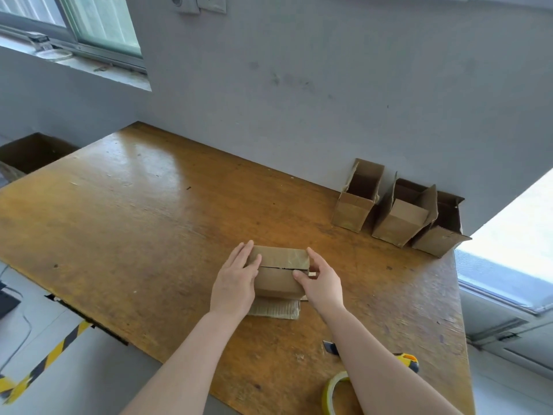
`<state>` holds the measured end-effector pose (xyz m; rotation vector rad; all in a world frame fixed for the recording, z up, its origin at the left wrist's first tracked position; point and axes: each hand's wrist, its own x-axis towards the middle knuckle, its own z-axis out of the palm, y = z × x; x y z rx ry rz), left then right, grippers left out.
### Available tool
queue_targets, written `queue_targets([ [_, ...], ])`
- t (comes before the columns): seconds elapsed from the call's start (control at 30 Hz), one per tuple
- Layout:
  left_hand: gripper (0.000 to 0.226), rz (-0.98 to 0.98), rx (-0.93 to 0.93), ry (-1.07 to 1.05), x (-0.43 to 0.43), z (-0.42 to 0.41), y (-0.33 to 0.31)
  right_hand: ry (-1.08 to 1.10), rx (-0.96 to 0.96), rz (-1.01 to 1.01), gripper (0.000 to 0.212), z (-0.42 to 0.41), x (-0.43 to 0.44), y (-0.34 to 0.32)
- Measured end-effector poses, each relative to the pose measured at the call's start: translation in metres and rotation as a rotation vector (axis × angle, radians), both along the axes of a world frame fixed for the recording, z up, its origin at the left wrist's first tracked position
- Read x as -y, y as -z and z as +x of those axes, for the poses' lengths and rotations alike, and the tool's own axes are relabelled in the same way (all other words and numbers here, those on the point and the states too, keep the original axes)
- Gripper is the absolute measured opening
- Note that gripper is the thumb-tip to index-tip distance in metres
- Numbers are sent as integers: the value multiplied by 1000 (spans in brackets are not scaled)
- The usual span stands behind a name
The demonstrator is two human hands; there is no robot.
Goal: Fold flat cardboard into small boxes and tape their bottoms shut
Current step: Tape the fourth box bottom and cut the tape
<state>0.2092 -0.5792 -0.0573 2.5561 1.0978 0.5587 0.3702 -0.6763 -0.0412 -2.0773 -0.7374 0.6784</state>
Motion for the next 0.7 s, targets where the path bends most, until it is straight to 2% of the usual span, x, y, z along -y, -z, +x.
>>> queue_targets([
  [0.2,71,-98,-234,55,-6,12,3,-76,11,-124,65,5,-7,-2],
  [0.3,90,-127,-266,105,-9,12,4,-129,48,-145,78,4,-1,-1],
  [0.43,83,-116,-226,111,-5,12,6,-186,118,-191,103,6,11,3],
  [0.6,75,32,-234,125,21,7,13,-181,112,-166,104,17,35,5],
  [0.7,67,43,-221,126,37,8,17,-191,114,-149,103,18,46,7],
])
